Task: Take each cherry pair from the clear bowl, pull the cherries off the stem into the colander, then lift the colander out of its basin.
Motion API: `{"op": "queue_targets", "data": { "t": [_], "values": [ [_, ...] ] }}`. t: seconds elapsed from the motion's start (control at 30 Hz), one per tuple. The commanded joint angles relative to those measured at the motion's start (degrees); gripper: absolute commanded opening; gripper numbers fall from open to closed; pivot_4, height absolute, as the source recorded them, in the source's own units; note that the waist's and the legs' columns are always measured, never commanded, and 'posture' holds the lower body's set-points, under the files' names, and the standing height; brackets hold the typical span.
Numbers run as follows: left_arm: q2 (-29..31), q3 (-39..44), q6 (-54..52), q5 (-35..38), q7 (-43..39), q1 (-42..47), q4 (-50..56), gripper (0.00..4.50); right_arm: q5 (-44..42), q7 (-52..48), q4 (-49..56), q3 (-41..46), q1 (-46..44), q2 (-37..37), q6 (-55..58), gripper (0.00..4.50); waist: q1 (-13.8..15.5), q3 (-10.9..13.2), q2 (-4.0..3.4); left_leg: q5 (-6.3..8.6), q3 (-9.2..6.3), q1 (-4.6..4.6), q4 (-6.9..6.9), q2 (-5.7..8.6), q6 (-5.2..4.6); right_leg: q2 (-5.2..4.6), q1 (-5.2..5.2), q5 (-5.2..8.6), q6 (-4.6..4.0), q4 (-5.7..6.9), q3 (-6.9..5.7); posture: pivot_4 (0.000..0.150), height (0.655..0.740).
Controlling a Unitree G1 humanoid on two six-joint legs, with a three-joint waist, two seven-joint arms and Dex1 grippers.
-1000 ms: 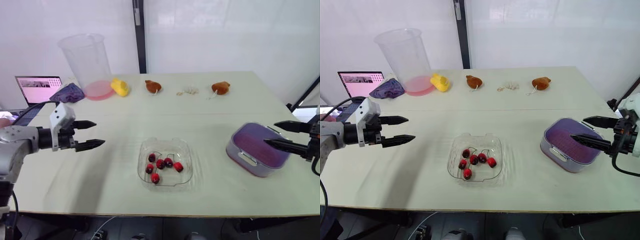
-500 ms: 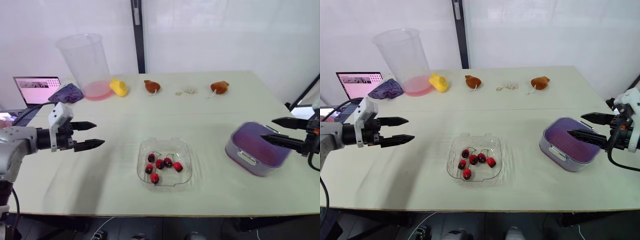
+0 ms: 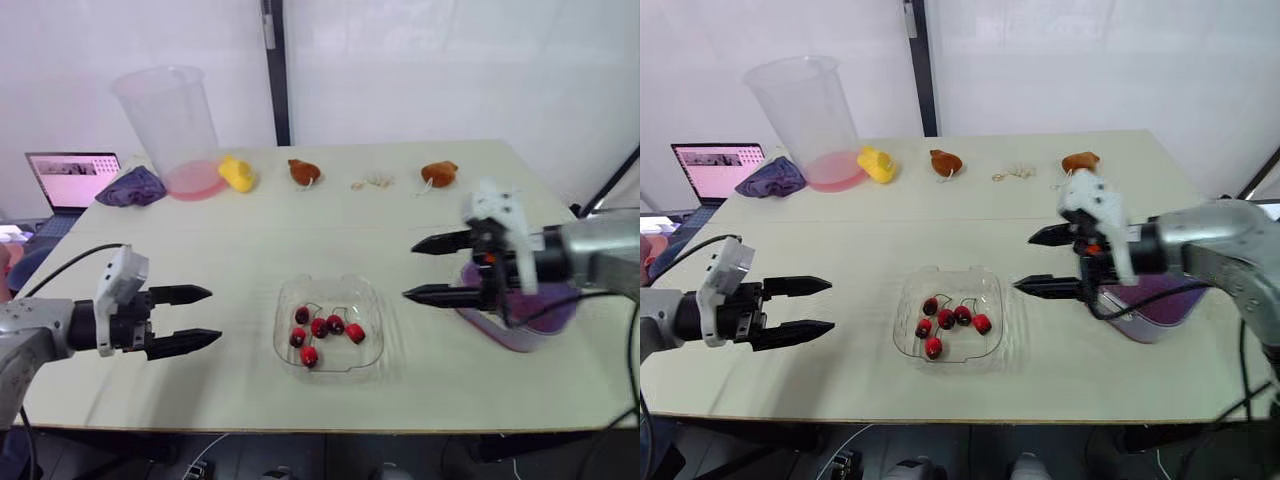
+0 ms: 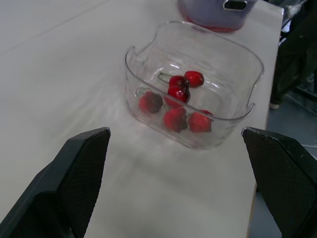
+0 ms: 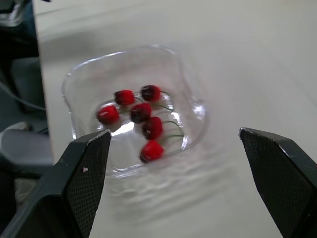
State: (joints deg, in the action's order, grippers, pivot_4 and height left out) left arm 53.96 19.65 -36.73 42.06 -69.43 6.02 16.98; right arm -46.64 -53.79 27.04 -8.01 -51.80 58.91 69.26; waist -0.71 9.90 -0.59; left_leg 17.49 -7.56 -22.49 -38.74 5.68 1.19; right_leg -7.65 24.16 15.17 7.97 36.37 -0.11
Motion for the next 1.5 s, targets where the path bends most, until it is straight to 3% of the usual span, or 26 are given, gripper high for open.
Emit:
{"op": "queue_targets", "data": {
  "t": [0.03, 0.33, 0.47, 0.57, 0.63, 0.8, 1.23, 1.33, 1.43, 1.5],
  "values": [
    [-0.3, -0.5, 2.3, -0.6, 0.2, 0.4, 1.2, 4.50, 5.4, 1.3, -1.7, -10.3, -8.5, -5.0, 3.1, 4.41, -0.1, 0.0, 0.01, 0.00, 0.02, -0.01, 0.06, 0.00, 0.01, 0.00, 0.07, 0.00, 0.00, 0.02, 0.01, 0.150, 0.7400],
    [0.7, -1.3, 1.8, -1.0, 1.3, 0.7, 1.3, 4.50, 16.0, 2.9, -8.2, -33.2, -18.8, -16.1, 10.1, 4.41, -0.2, 0.0, 0.06, -0.01, 0.04, -0.13, 0.02, 0.02, 0.02, -0.01, 0.26, -0.01, -0.01, 0.14, 0.01, 0.150, 0.7400],
    [0.3, 0.5, 0.8, 0.3, 3.0, -1.9, 4.2, 4.50, 17.5, 4.7, -8.3, -37.0, -19.3, -20.8, 12.7, 4.41, -0.4, 0.0, 0.06, -0.01, 0.05, -0.14, 0.02, 0.03, 0.03, -0.02, 0.46, -0.01, -0.02, 0.50, 0.03, 0.150, 0.7400],
    [-0.1, 1.3, 0.6, 0.6, 4.0, -4.0, 5.7, 4.50, 20.6, 5.4, -9.6, -41.8, -19.7, -21.7, 11.2, 3.59, -0.4, 0.0, 0.06, -0.01, 0.08, -0.15, 0.00, 0.05, 0.03, -0.03, 0.52, 0.00, -0.02, 0.60, 0.06, 0.150, 0.7400],
    [-0.3, 1.3, 0.7, 0.7, 4.5, -4.7, 6.2, 4.50, 23.3, 4.9, -10.2, -45.2, -20.3, -21.2, 8.4, 2.73, -0.1, 0.0, 0.06, -0.02, 0.08, -0.14, -0.03, 0.05, 0.04, -0.02, 0.51, 0.00, -0.02, 0.61, 0.06, 0.150, 0.7400],
    [-0.7, 1.3, 0.6, 1.4, 5.7, -5.2, 7.2, 4.50, 27.4, 2.3, -11.4, -50.0, -20.6, -19.6, 5.1, 2.73, -0.2, 0.0, 0.08, -0.02, 0.07, -0.13, -0.10, 0.07, 0.05, -0.02, 0.48, 0.00, -0.02, 0.63, 0.06, 0.150, 0.7400],
    [-2.8, 1.0, 1.0, 4.1, 7.8, -5.4, 9.2, 4.50, 33.0, -2.6, -11.9, -52.5, -21.3, -19.1, 2.9, 2.73, -0.2, 0.0, 0.08, -0.02, 0.09, -0.12, -0.10, 0.07, 0.05, -0.02, 0.49, 0.00, -0.02, 0.64, 0.06, 0.150, 0.7400],
    [-2.8, 0.5, 1.3, 3.9, 7.7, -5.4, 9.4, 4.50, 33.8, -2.7, -13.0, -51.9, -20.5, -20.1, 2.6, 1.92, -0.3, 0.0, 0.08, -0.02, 0.08, -0.12, -0.09, 0.07, 0.05, -0.02, 0.49, 0.00, -0.02, 0.64, 0.06, 0.150, 0.7400],
    [-2.6, 0.0, 1.8, 3.6, 7.4, -5.2, 9.1, 4.50, 34.6, -2.5, -14.0, -51.2, -19.4, -20.9, 2.0, 0.64, -0.3, -0.1, 0.09, -0.02, 0.09, -0.12, -0.09, 0.07, 0.05, -0.01, 0.49, 0.00, -0.02, 0.65, 0.06, 0.150, 0.7400],
    [-2.5, 0.1, 2.1, 3.4, 7.2, -4.9, 8.6, 4.50, 34.9, -2.7, -14.0, -50.5, -19.3, -21.2, 2.0, 0.64, -0.3, -0.1, 0.10, -0.02, 0.08, -0.11, -0.09, 0.07, 0.05, -0.01, 0.49, 0.00, -0.03, 0.65, 0.07, 0.150, 0.7400]
  ]
}}
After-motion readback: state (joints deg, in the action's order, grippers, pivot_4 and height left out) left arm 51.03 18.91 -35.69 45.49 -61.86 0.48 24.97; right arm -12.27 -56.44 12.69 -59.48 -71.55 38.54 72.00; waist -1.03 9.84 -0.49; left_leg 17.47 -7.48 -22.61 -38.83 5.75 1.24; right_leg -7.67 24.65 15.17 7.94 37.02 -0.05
